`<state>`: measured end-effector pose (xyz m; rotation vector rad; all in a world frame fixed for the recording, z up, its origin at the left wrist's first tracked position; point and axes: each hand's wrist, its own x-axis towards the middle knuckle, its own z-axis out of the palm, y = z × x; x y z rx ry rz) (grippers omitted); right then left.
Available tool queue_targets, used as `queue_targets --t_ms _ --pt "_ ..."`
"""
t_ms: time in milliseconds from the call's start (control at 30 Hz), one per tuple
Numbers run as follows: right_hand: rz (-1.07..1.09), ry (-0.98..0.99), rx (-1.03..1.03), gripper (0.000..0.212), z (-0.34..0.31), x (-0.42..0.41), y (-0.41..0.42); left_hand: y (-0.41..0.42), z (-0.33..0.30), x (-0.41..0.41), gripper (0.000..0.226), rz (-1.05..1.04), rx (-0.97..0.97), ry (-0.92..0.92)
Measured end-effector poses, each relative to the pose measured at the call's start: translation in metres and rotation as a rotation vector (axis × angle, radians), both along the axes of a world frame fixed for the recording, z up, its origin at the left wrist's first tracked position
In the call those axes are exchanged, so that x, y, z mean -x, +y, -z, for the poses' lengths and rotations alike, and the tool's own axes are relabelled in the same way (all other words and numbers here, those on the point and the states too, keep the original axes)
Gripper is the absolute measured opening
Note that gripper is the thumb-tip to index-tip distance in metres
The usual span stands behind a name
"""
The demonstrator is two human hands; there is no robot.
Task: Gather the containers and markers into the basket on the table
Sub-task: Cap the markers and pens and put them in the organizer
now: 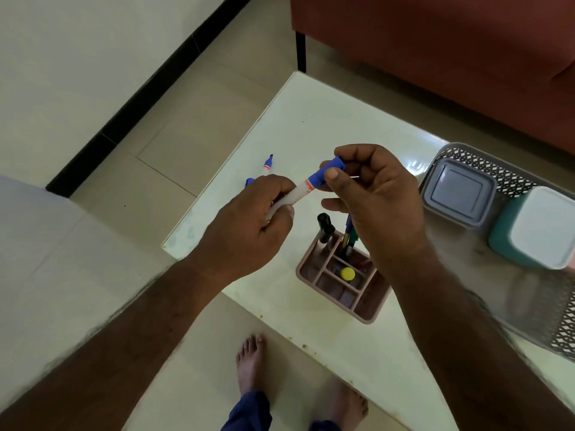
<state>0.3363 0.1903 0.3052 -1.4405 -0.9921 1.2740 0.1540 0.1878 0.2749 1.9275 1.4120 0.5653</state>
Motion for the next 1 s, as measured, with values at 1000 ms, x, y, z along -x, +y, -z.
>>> queue_targets --t_ms 1000 --pt "-0.053 -0.4 -0.143 0.031 -0.019 -0.019 -0.048 -0.032 0.015 0.003 0.025 -0.15 0.06 -0.138"
